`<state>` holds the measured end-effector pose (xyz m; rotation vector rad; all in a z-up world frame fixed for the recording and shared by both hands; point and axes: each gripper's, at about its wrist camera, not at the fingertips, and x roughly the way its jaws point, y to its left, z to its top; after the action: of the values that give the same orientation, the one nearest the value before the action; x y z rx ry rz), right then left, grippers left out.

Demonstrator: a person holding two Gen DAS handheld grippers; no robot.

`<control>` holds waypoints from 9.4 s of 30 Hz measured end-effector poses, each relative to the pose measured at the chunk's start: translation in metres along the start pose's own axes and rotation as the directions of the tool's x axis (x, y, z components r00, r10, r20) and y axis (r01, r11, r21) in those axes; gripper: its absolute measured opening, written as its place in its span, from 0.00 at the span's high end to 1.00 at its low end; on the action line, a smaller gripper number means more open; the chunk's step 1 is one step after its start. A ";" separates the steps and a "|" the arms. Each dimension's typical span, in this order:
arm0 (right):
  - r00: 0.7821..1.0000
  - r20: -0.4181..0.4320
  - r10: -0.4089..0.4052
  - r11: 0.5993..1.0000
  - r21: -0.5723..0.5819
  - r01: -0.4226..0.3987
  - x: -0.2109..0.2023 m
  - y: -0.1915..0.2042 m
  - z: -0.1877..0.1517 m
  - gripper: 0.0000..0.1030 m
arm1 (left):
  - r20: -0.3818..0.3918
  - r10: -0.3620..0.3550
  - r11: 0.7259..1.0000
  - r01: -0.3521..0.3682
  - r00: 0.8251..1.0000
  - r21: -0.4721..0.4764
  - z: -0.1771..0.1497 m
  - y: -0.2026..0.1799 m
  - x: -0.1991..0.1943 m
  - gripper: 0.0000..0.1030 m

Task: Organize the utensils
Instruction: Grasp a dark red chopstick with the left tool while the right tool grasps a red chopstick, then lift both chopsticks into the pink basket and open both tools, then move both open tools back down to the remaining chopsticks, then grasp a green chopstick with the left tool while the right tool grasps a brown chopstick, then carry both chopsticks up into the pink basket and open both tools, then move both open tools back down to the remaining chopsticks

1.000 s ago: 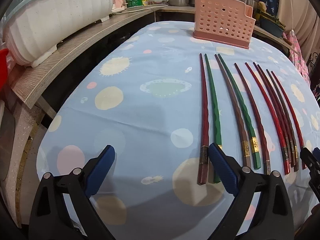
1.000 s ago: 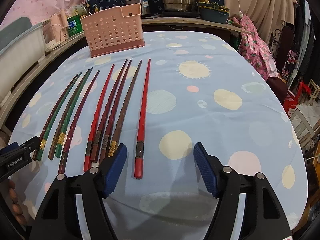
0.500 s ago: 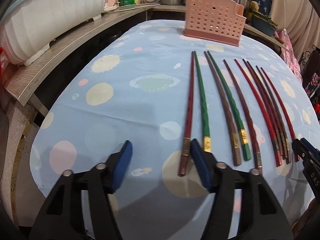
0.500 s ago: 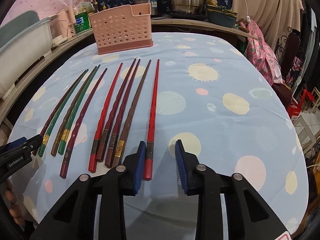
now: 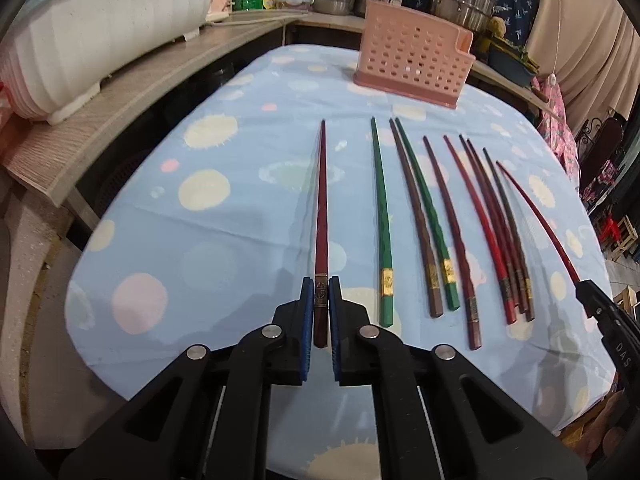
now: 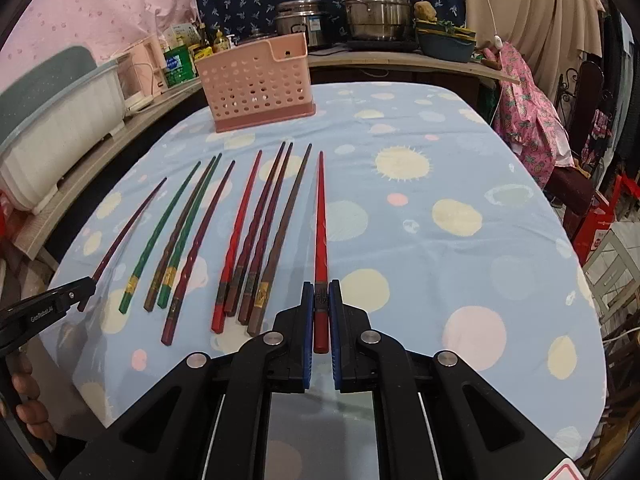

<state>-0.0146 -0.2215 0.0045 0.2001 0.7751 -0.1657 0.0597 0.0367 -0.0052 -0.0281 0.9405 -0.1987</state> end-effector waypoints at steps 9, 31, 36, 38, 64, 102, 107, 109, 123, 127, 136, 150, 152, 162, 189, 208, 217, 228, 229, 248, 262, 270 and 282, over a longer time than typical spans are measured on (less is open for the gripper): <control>0.983 0.182 0.012 1.000 0.011 -0.015 -0.055 -0.016 0.071 0.93 | 0.147 -0.011 1.000 0.011 0.989 0.004 0.060 0.001 -0.057 0.93; 0.883 0.444 0.152 0.981 0.041 -0.189 -0.057 -0.010 0.279 0.93 | 0.453 -0.060 0.998 0.069 0.889 -0.002 0.273 -0.040 -0.111 0.94; 0.856 0.488 0.172 0.976 0.036 -0.217 -0.042 0.006 0.339 0.93 | 0.556 -0.072 0.995 0.097 0.828 -0.015 0.326 -0.058 -0.125 0.94; 0.847 0.503 0.173 0.975 0.035 -0.220 -0.033 0.015 0.359 0.93 | 0.590 -0.067 0.995 0.097 0.805 -0.019 0.345 -0.065 -0.125 0.94; 0.927 0.318 0.201 0.971 0.061 -0.232 0.114 0.038 0.352 0.72 | 0.446 -0.012 0.999 0.026 0.895 -0.025 0.365 -0.065 0.021 0.83; 0.996 0.084 0.031 0.999 -0.023 -0.030 0.011 0.004 0.024 0.39 | 0.240 0.098 0.994 -0.108 0.966 0.033 0.052 -0.031 -0.022 0.35; 0.999 0.042 0.021 0.999 -0.036 -0.020 0.024 0.012 0.003 0.39 | 0.210 0.103 0.992 -0.116 0.972 0.047 0.030 -0.028 -0.016 0.35; 0.999 0.029 0.016 0.999 -0.029 -0.015 0.029 0.014 0.000 0.39 | 0.203 0.113 0.991 -0.126 0.973 0.054 0.024 -0.028 -0.015 0.35; 1.000 -0.028 0.009 0.999 -0.040 -0.010 0.050 0.026 -0.013 0.65 | 0.129 0.107 0.992 -0.114 0.986 0.052 -0.005 -0.020 -0.002 0.35; 0.999 -0.032 0.014 0.999 -0.044 -0.015 0.050 0.028 -0.014 0.67 | 0.121 0.105 0.993 -0.111 0.987 0.048 -0.007 -0.020 -0.001 0.35; 0.999 -0.041 0.005 0.997 -0.071 -0.008 0.052 0.035 -0.019 0.74 | 0.095 0.097 0.994 -0.102 0.991 0.047 -0.013 -0.020 0.004 0.35; 0.999 -0.037 -0.006 1.000 -0.002 0.006 0.041 0.001 -0.026 0.94 | 0.046 0.064 0.997 -0.066 0.997 0.043 -0.018 -0.023 0.019 0.35; 0.999 -0.038 -0.007 1.000 0.001 0.007 0.040 -0.001 -0.027 0.94 | 0.034 0.056 0.998 -0.057 0.998 0.041 -0.018 -0.024 0.024 0.35; 0.999 -0.036 -0.007 1.000 0.002 0.007 0.039 -0.002 -0.029 0.94 | 0.041 0.075 0.995 -0.077 0.996 0.058 -0.017 -0.029 0.034 0.50; 0.996 0.073 0.048 0.997 0.059 -0.052 -0.016 -0.019 0.018 0.94 | 0.108 0.015 1.000 -0.014 0.994 -0.011 0.029 -0.007 -0.021 0.93; 0.953 0.292 0.087 0.992 0.063 -0.110 -0.065 -0.028 0.126 0.93 | 0.285 -0.041 0.999 0.042 0.958 0.002 0.140 -0.015 -0.084 0.94; 0.925 0.347 0.155 0.981 0.059 -0.187 -0.061 -0.022 0.189 0.93 | 0.353 -0.070 0.998 0.064 0.933 0.027 0.205 -0.035 -0.098 0.94; 0.861 0.454 0.230 0.959 0.044 -0.280 -0.039 0.007 0.304 0.93 | 0.544 -0.089 0.995 0.100 0.835 0.009 0.314 -0.066 -0.127 0.94; 0.856 0.461 0.232 0.958 0.045 -0.284 -0.034 0.011 0.317 0.93 | 0.561 -0.085 0.995 0.101 0.823 0.001 0.324 -0.068 -0.128 0.94; 0.890 0.385 0.244 0.961 0.023 -0.274 0.098 0.051 0.365 0.93 | 0.522 -0.027 0.998 0.051 0.853 -0.031 0.381 -0.083 -0.011 0.94; 0.919 0.335 0.207 0.973 0.024 -0.228 0.121 0.048 0.344 0.84 | 0.435 -0.026 0.998 0.046 0.900 -0.034 0.363 -0.075 0.027 0.93; 0.905 0.373 0.205 0.973 0.027 -0.231 0.085 0.036 0.329 0.67 | 0.454 -0.017 0.998 0.040 0.891 -0.041 0.344 -0.069 0.009 0.63; 0.917 0.351 0.192 0.976 0.025 -0.214 0.027 0.010 0.257 0.51 | 0.447 -0.011 1.000 0.003 0.894 0.018 0.271 -0.064 -0.040 0.52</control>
<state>0.1800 -0.2748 0.1656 0.3007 0.3933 -0.0251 0.2452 -0.0357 0.1934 -0.0593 0.4764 -0.1961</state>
